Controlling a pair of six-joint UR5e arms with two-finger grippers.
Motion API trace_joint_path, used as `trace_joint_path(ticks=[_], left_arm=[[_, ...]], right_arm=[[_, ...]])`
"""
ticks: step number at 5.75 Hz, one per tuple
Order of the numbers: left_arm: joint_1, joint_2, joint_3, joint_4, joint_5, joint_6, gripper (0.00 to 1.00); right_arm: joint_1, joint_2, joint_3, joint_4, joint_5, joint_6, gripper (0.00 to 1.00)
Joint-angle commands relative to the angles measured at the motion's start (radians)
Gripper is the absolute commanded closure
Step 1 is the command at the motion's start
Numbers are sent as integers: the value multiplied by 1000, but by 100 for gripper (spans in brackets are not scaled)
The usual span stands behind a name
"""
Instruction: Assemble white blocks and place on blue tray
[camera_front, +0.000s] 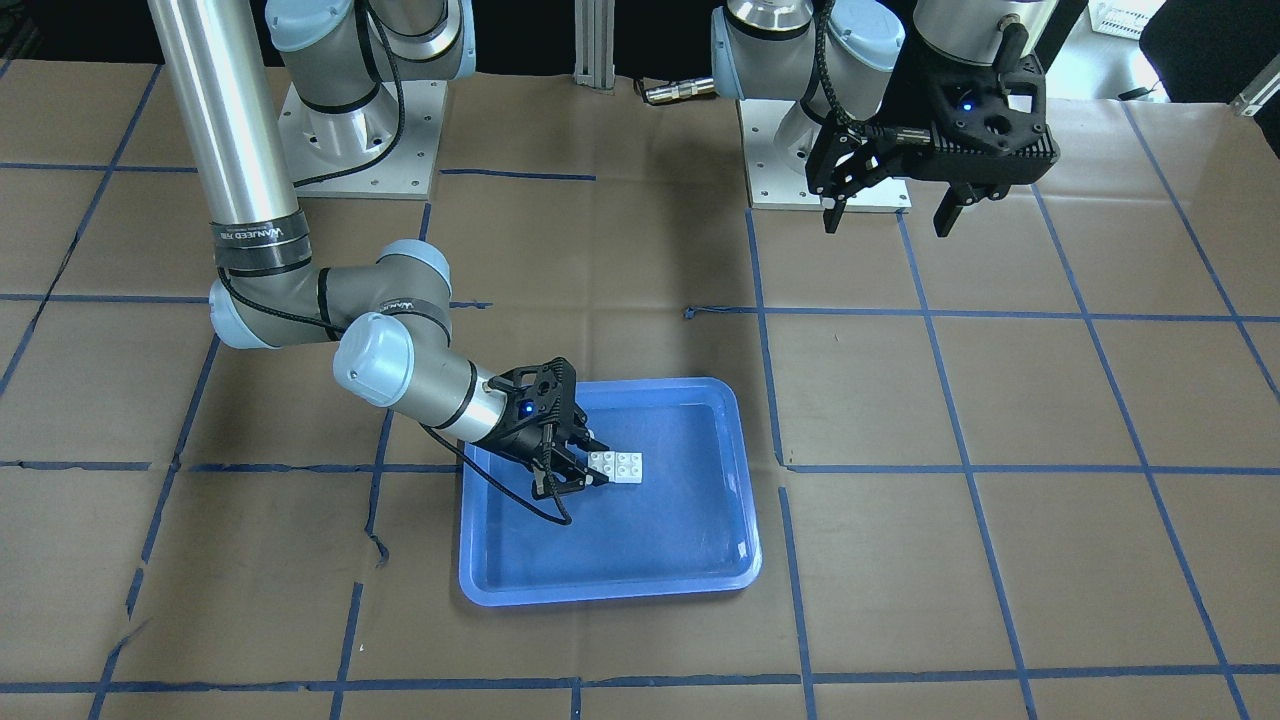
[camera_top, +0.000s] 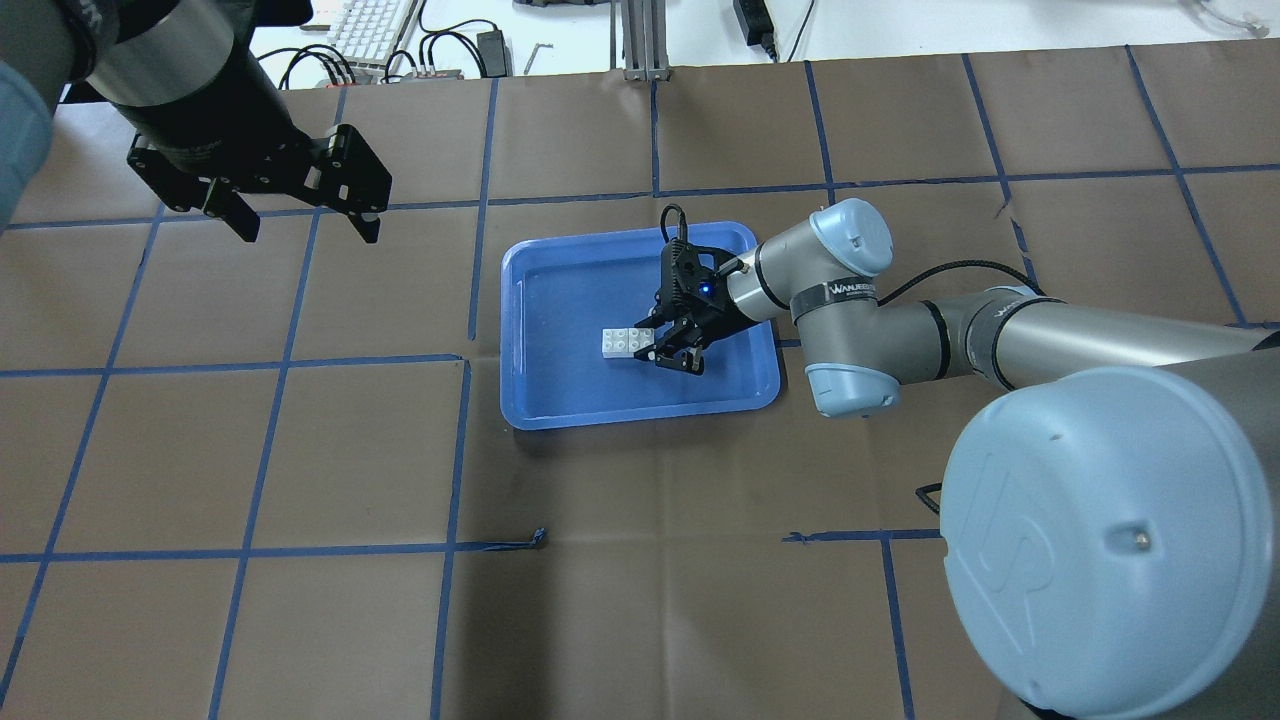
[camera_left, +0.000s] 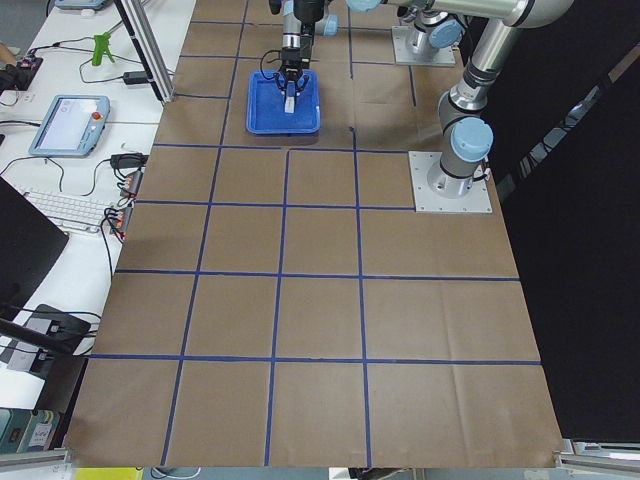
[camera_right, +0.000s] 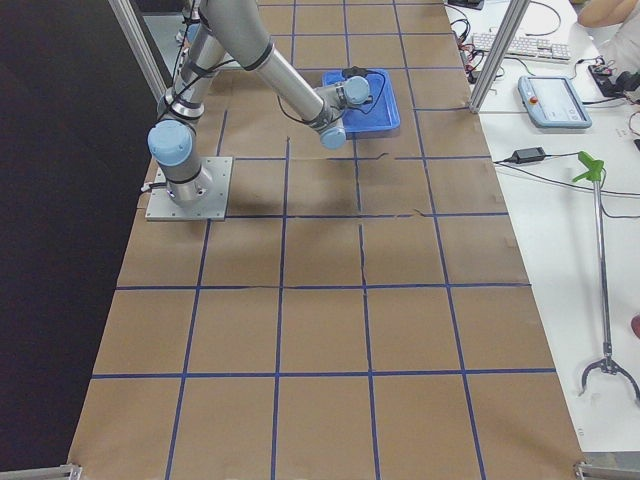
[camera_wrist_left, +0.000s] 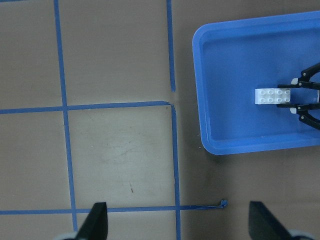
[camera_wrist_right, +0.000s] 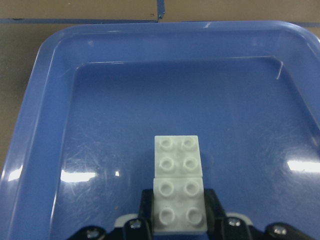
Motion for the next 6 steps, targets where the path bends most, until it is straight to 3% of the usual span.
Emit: trace_joint_path(ticks=[1, 5, 6], left_arm=[[2, 1, 0, -1, 0, 0, 1], [2, 1, 0, -1, 0, 0, 1], [2, 3, 0, -3, 0, 0, 1]], right_arm=[[0, 2, -1, 0, 2, -1, 64], [0, 14, -3, 0, 5, -2, 59], [0, 14, -3, 0, 6, 0, 51]])
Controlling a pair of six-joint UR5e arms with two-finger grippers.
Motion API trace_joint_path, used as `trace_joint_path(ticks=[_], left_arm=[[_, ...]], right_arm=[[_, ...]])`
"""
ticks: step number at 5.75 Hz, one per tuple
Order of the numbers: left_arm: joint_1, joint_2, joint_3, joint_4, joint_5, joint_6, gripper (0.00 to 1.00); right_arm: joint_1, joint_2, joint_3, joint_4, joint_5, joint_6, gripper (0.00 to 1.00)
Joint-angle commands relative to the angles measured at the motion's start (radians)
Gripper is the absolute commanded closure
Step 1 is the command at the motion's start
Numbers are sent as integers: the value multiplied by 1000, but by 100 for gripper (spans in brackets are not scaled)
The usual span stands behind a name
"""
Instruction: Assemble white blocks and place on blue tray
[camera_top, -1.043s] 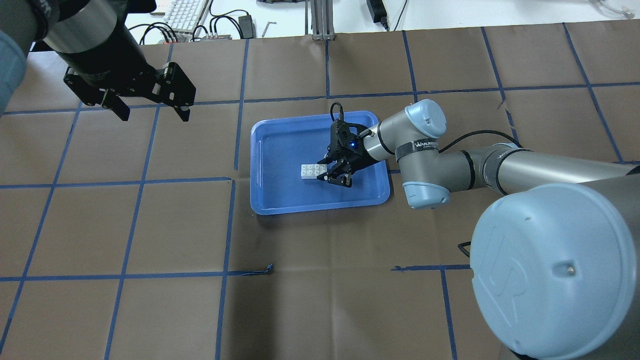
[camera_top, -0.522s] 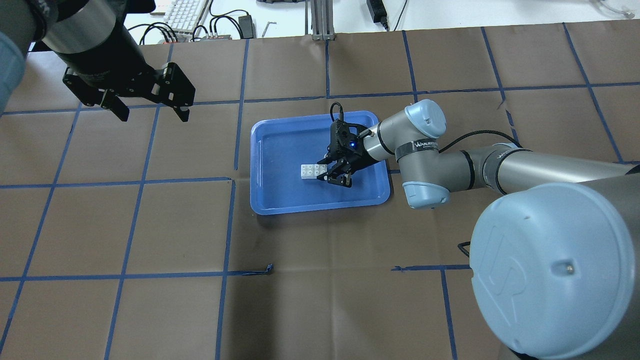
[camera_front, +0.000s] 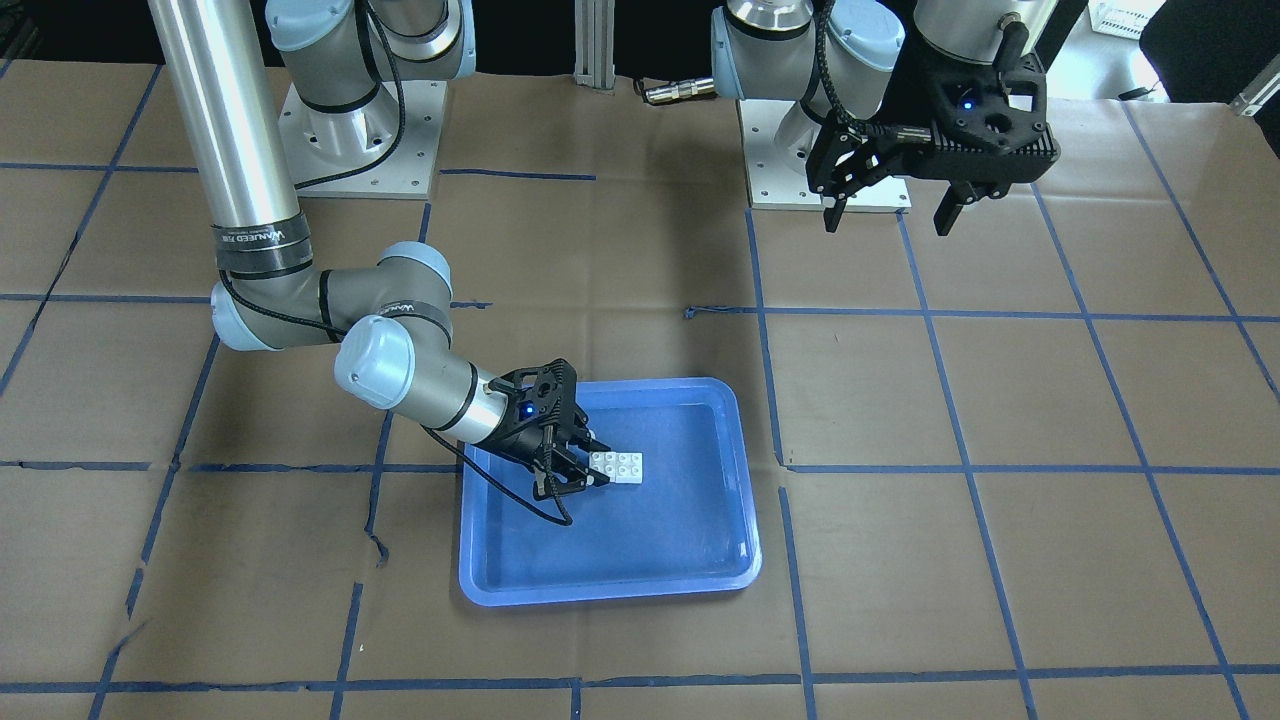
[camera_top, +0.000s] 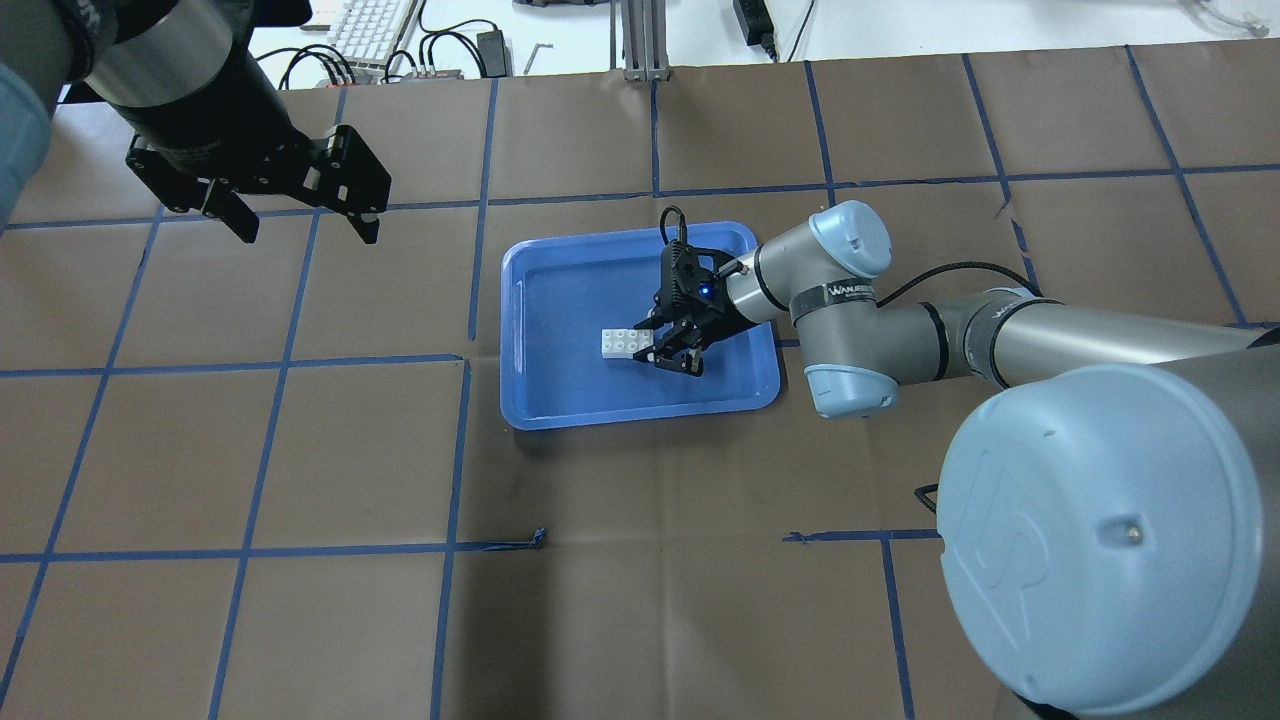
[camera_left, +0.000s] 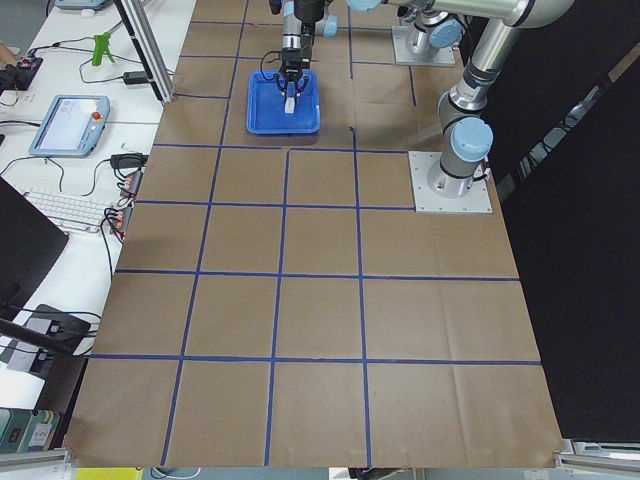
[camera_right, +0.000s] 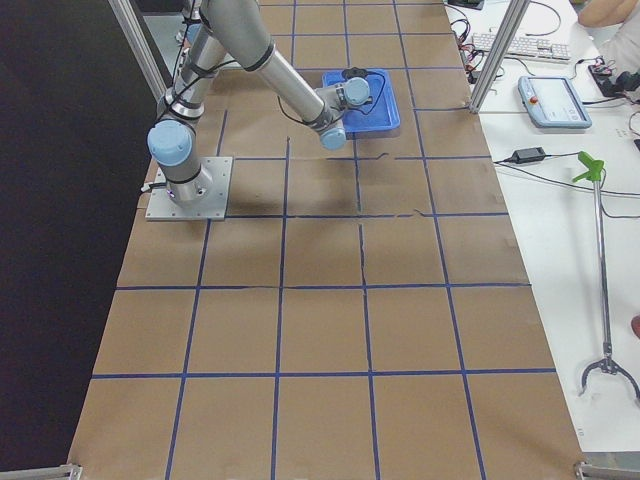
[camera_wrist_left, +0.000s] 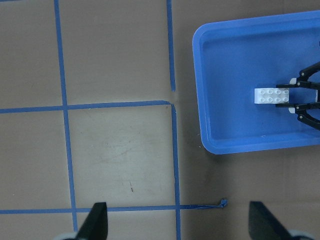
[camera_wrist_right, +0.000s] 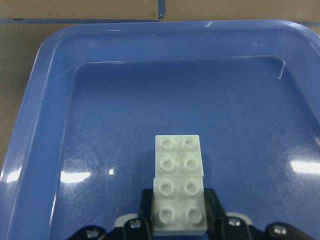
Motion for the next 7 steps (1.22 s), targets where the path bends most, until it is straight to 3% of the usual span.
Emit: trace_joint_path(ticks=[1, 2, 6, 7], left_arm=[[0, 2, 0, -1, 0, 0, 1], [0, 2, 0, 0, 0, 0, 1], [0, 4, 0, -1, 0, 0, 1], [0, 4, 2, 0, 0, 0, 1]], right_arm=[[0, 1, 0, 0, 1, 1, 30], [0, 1, -3, 0, 1, 1, 10], [-1, 4, -37, 0, -2, 12, 6], [-1, -10, -74, 3, -20, 123, 1]])
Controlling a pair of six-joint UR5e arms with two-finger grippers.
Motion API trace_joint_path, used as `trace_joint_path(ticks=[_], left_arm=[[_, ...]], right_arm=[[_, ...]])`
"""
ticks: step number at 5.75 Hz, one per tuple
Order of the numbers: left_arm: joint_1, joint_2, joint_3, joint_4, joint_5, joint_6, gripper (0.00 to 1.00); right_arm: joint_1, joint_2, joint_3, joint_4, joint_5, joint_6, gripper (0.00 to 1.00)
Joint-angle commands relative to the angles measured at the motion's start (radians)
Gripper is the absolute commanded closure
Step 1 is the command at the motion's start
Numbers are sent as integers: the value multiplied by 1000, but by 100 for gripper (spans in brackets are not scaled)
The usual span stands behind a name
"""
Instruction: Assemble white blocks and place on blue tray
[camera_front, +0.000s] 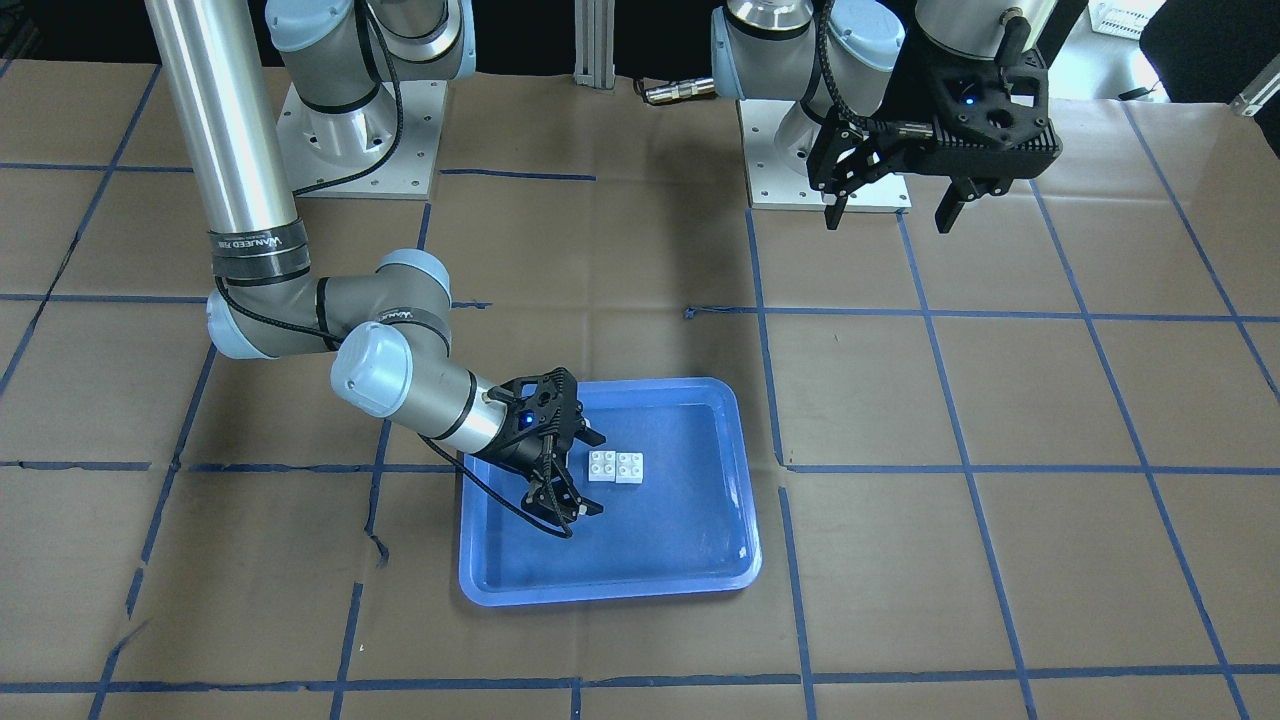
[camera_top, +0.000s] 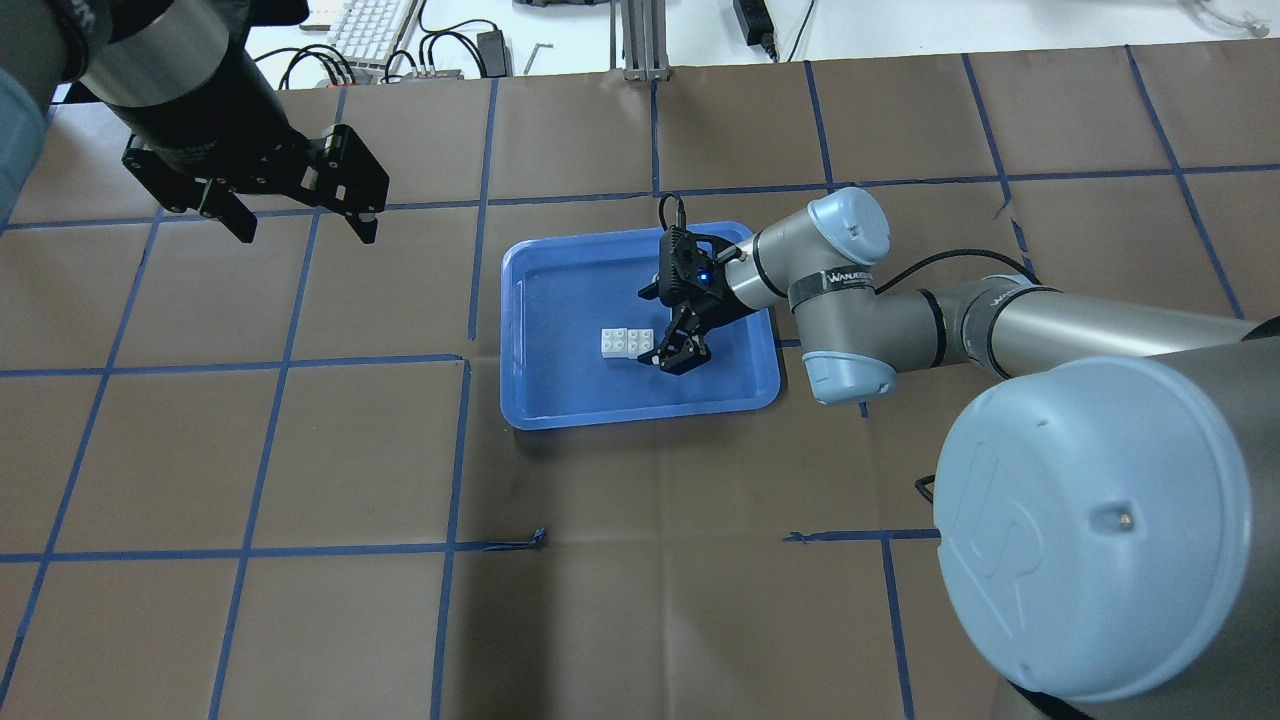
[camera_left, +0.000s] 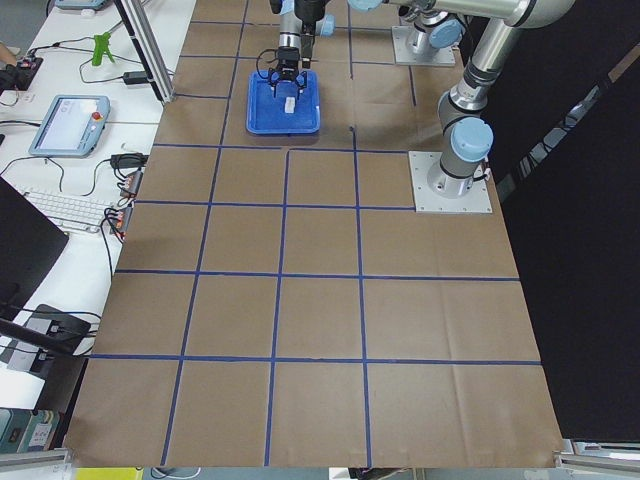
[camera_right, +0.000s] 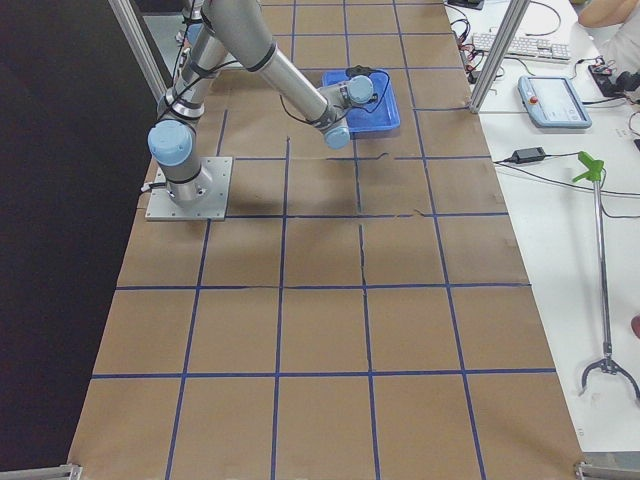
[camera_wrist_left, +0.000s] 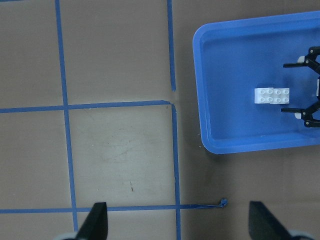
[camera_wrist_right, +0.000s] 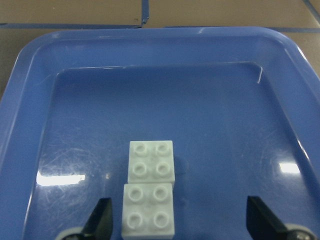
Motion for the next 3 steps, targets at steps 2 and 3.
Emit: trace_joint_path(ticks=[2, 3], left_arm=[[0, 0, 1, 1, 0, 0, 1], [0, 0, 1, 1, 0, 0, 1]], right_arm=[[-14, -62, -103, 89, -130, 222, 0], [-17, -134, -133, 246, -179, 233, 0]])
